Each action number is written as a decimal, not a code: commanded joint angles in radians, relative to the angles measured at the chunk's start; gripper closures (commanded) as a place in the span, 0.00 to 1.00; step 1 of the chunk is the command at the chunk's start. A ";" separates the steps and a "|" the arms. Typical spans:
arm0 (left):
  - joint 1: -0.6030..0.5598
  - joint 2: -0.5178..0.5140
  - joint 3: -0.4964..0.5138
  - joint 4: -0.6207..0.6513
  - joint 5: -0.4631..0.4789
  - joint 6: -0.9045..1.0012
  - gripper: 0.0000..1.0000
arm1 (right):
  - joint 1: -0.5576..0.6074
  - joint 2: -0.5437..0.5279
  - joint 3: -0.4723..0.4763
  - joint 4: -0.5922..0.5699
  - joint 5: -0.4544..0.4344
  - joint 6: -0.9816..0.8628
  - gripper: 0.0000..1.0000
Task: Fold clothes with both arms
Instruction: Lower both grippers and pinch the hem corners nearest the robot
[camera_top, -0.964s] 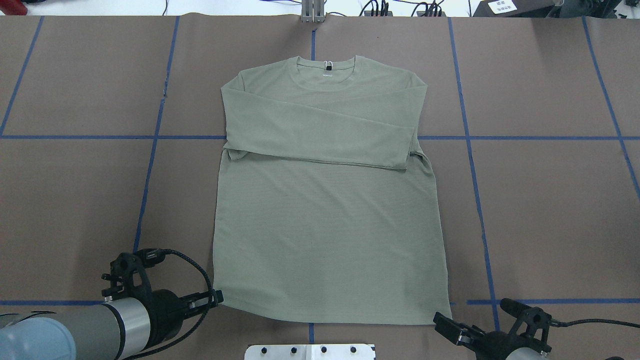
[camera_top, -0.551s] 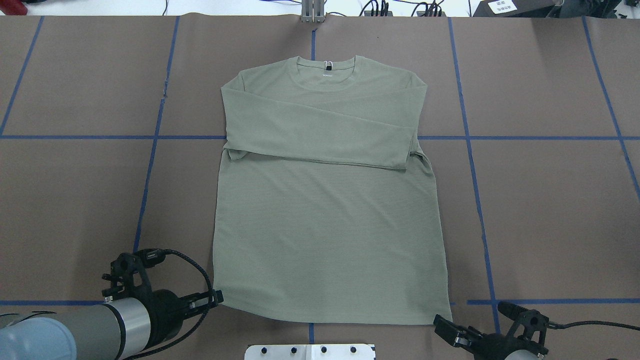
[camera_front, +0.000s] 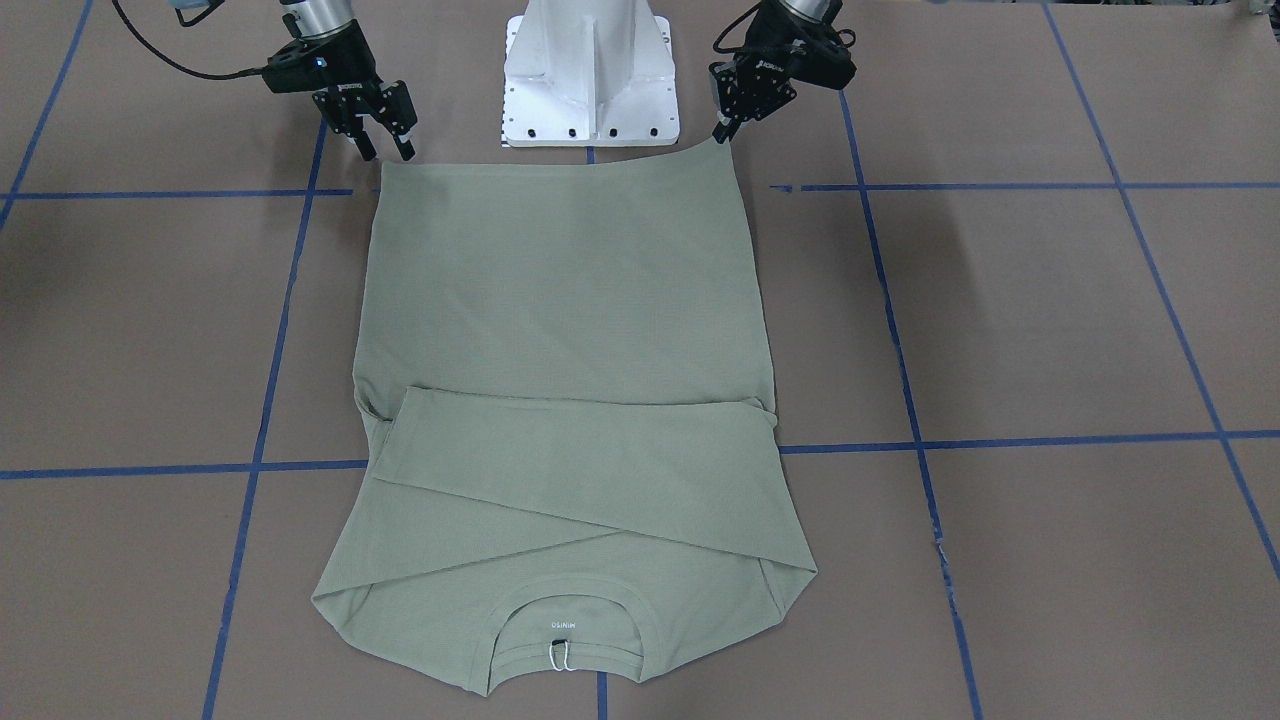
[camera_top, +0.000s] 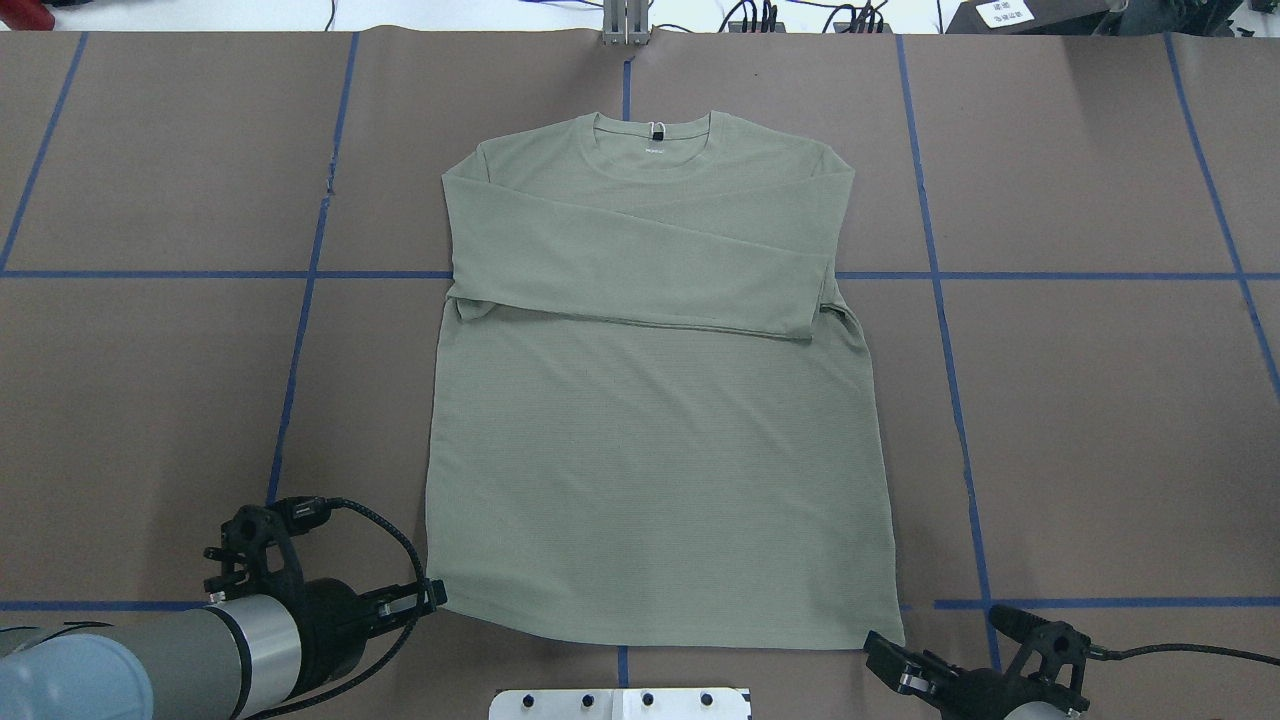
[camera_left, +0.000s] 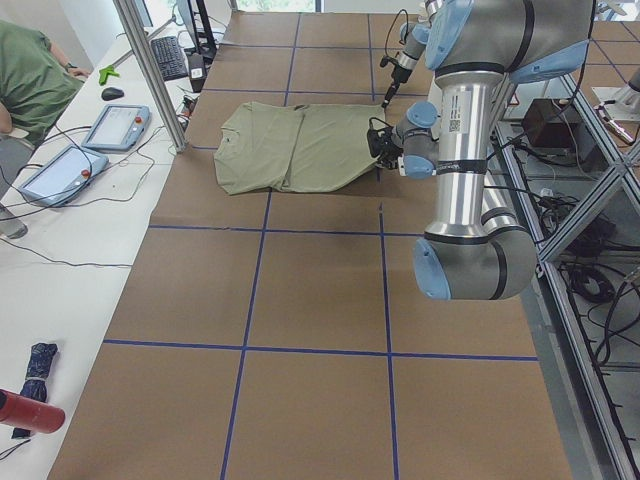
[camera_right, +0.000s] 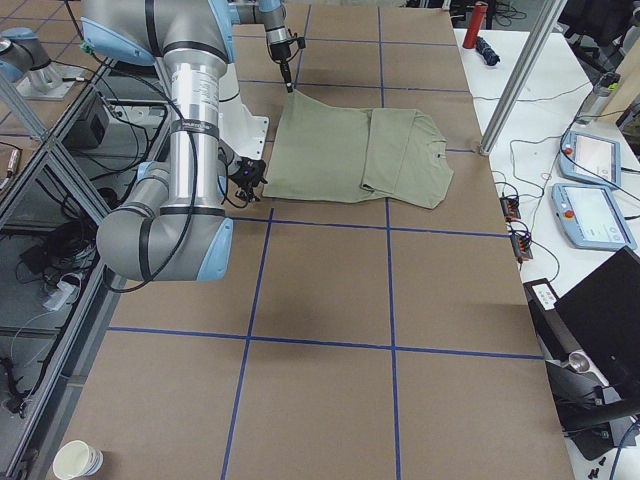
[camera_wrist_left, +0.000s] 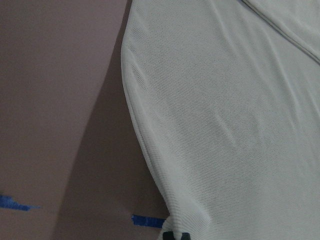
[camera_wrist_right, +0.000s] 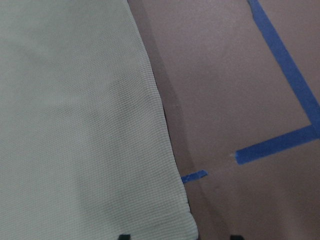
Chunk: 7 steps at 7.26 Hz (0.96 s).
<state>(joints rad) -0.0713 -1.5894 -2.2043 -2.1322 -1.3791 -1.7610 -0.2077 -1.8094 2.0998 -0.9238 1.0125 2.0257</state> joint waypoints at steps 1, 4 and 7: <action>-0.001 -0.001 0.000 0.000 0.000 0.000 1.00 | 0.001 -0.001 -0.003 -0.001 0.000 -0.001 0.35; 0.001 -0.001 0.002 0.000 0.000 0.000 1.00 | -0.001 0.001 -0.008 -0.001 0.005 -0.002 0.85; -0.001 -0.001 0.000 0.000 0.000 0.000 1.00 | 0.031 -0.004 0.005 -0.003 0.005 -0.012 1.00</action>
<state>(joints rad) -0.0708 -1.5907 -2.2030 -2.1322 -1.3791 -1.7610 -0.1968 -1.8109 2.0975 -0.9260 1.0169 2.0206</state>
